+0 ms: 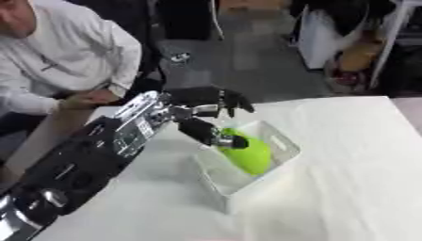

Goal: Pick up objects on the table and place them in the box.

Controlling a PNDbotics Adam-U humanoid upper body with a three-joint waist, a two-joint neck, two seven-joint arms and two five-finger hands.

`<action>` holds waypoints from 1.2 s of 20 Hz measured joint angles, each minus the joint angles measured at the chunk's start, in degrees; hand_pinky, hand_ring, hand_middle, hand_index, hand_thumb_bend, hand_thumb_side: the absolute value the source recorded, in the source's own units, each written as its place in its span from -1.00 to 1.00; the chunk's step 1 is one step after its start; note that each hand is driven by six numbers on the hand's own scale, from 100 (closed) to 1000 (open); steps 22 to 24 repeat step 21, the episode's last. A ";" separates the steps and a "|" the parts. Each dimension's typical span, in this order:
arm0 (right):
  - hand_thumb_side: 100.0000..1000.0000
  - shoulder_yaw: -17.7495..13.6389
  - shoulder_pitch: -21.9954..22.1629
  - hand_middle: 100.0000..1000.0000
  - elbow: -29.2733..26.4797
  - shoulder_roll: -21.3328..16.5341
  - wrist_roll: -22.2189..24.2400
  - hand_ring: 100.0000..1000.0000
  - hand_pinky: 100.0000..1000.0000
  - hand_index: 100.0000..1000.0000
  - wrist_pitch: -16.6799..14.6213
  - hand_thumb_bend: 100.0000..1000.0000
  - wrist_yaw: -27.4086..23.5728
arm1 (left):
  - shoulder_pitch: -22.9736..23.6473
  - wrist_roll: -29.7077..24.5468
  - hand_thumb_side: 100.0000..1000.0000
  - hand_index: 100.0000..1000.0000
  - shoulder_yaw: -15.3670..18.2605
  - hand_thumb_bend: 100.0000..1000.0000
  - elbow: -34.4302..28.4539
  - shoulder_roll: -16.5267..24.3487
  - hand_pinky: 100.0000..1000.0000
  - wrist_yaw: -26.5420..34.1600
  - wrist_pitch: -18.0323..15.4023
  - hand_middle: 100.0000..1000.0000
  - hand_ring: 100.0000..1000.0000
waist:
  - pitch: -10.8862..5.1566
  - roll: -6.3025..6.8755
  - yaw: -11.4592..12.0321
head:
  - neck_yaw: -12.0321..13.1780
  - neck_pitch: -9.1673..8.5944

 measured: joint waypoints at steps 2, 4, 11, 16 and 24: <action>0.38 0.00 0.00 -0.03 0.00 0.00 0.01 -0.04 -0.52 0.04 -0.01 -1.00 -0.01 | 0.00 0.25 1.00 1.00 0.01 0.21 0.34 -0.01 1.00 -0.13 -0.33 1.00 1.00 | 0.00 0.00 0.00 | 0.00 0.00; 0.38 0.00 0.00 -0.03 0.00 0.00 0.01 -0.04 -0.52 0.04 -0.01 -1.00 -0.01 | 0.00 0.51 1.00 1.00 0.03 0.18 0.44 -0.02 1.00 -0.13 -0.50 1.00 1.00 | 0.00 0.00 0.00 | 0.00 0.00; 0.38 0.00 0.00 -0.03 0.00 0.00 0.02 -0.04 -0.52 0.04 -0.01 -1.00 -0.01 | 0.03 1.94 1.00 1.00 0.07 0.07 0.51 -0.02 1.00 0.46 -0.16 1.00 1.00 | 0.00 0.00 0.02 | -0.01 0.00; 0.38 -0.02 0.00 -0.03 0.00 0.00 -0.01 -0.04 -0.52 0.04 -0.02 -1.00 -0.01 | 2.32 6.24 1.00 1.00 1.68 0.07 -1.86 -0.38 0.93 3.63 0.10 1.00 1.00 | 0.00 -0.02 0.23 | -0.13 -0.32; 0.39 -0.33 0.02 -0.03 0.00 0.00 -0.15 -0.04 -0.52 0.04 0.07 -1.00 0.22 | 10.60 13.94 1.00 1.00 5.67 0.04 -11.61 -2.78 0.45 12.46 2.90 1.00 0.85 | 0.04 -0.52 1.20 | -4.65 -4.43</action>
